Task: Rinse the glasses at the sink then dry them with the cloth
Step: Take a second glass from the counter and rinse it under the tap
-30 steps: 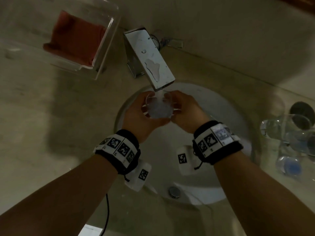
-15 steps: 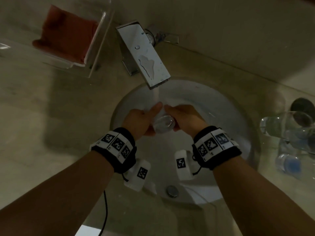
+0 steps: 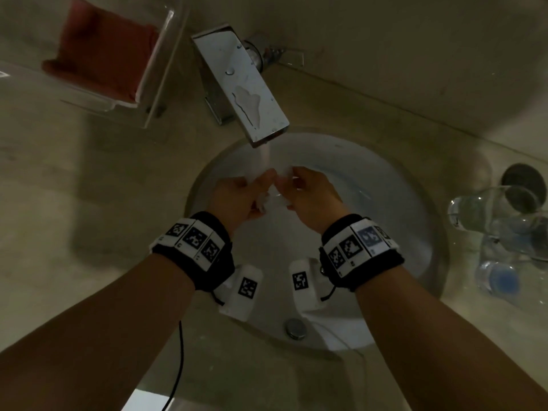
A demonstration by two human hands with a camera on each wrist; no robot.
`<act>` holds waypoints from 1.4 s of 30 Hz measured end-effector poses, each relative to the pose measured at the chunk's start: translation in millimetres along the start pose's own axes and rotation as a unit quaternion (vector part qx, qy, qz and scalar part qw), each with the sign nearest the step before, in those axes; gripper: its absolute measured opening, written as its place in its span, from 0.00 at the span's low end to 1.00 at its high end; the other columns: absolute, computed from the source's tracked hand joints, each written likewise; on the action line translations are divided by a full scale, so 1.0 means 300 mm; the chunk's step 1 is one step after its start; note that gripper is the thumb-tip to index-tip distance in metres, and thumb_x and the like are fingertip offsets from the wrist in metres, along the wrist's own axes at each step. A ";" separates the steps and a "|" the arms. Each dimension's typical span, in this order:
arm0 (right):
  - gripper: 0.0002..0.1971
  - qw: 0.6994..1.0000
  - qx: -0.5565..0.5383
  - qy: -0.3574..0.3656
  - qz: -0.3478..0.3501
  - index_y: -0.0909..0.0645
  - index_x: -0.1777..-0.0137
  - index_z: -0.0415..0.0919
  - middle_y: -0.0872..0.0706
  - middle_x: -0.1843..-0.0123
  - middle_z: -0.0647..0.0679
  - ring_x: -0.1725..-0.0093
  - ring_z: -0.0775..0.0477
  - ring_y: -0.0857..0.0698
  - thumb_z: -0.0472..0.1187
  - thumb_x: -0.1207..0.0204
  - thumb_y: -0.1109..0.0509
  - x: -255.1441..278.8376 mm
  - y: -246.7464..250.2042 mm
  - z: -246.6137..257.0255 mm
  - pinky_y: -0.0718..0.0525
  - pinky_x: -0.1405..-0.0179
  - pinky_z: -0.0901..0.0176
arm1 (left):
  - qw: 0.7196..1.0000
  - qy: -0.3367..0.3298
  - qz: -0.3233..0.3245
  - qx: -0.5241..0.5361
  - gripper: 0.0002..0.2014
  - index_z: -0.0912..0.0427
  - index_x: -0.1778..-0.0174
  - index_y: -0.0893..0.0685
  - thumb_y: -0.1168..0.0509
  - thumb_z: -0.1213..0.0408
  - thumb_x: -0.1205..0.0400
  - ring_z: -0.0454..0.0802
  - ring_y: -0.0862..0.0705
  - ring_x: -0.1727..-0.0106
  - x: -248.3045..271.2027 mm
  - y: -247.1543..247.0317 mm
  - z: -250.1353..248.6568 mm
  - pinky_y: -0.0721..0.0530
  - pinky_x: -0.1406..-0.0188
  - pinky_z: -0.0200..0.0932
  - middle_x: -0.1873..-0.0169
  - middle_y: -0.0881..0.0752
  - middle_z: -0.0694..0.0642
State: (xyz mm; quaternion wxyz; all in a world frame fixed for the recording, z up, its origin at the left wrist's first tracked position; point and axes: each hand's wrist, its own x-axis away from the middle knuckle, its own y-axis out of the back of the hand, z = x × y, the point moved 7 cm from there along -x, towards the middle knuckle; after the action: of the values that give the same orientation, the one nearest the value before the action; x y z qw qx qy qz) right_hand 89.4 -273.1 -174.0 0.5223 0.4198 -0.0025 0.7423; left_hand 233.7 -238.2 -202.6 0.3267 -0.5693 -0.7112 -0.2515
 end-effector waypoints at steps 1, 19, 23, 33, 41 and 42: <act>0.49 1.000 -0.003 0.010 -0.005 0.23 0.25 0.49 0.13 0.33 0.50 0.37 0.45 0.13 0.78 0.44 0.41 0.001 0.004 0.004 0.12 0.38 0.41 | 1.000 -0.005 0.004 0.013 0.27 0.69 0.43 0.11 0.25 0.46 0.24 0.61 0.08 0.46 0.001 0.000 -0.001 0.08 0.47 0.52 0.47 0.08 0.66; 0.25 0.999 0.000 0.044 0.026 0.24 0.34 0.46 0.15 0.34 0.49 0.40 0.47 0.12 0.35 0.29 0.20 0.006 0.015 0.011 0.10 0.43 0.41 | 0.982 -0.135 0.016 -0.134 0.29 0.64 0.37 0.21 0.16 0.69 0.32 0.36 0.15 0.51 0.027 0.015 -0.070 0.18 0.63 0.24 0.48 0.14 0.50; 0.29 0.997 -0.025 0.072 0.011 0.27 0.32 0.47 0.17 0.34 0.49 0.40 0.46 0.12 0.28 0.30 0.23 0.007 0.012 0.010 0.10 0.42 0.40 | 0.969 -0.167 0.023 -0.180 0.30 0.69 0.39 0.21 0.15 0.72 0.35 0.40 0.16 0.59 0.026 0.004 -0.092 0.23 0.70 0.20 0.53 0.15 0.51; 0.30 0.996 -0.022 0.084 -0.005 0.28 0.29 0.44 0.16 0.35 0.47 0.41 0.44 0.12 0.34 0.29 0.22 0.011 0.007 0.023 0.12 0.39 0.40 | 0.971 -0.172 0.025 -0.165 0.38 0.66 0.31 0.23 0.16 0.76 0.36 0.31 0.20 0.54 0.028 0.001 -0.096 0.23 0.69 0.17 0.42 0.18 0.51; 0.31 0.997 0.006 0.071 0.001 0.27 0.26 0.42 0.15 0.34 0.46 0.39 0.46 0.13 0.36 0.28 0.21 0.020 0.018 0.019 0.12 0.38 0.46 | 0.981 -0.133 0.030 -0.139 0.36 0.62 0.32 0.20 0.14 0.67 0.36 0.43 0.14 0.47 0.024 0.003 -0.079 0.17 0.59 0.21 0.42 0.13 0.53; 0.30 0.998 0.019 0.058 0.006 0.27 0.25 0.42 0.15 0.34 0.47 0.40 0.47 0.13 0.40 0.27 0.21 0.017 0.023 0.016 0.12 0.40 0.51 | 0.989 -0.096 0.042 -0.107 0.35 0.62 0.33 0.19 0.14 0.63 0.36 0.46 0.12 0.47 0.018 -0.004 -0.064 0.12 0.52 0.29 0.43 0.12 0.54</act>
State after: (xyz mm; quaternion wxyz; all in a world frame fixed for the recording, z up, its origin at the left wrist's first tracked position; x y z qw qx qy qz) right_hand 86.6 -274.4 -164.9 0.5093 0.3857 0.0393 0.7683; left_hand 235.1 -248.9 -185.8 0.2040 -0.6518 -0.6839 -0.2564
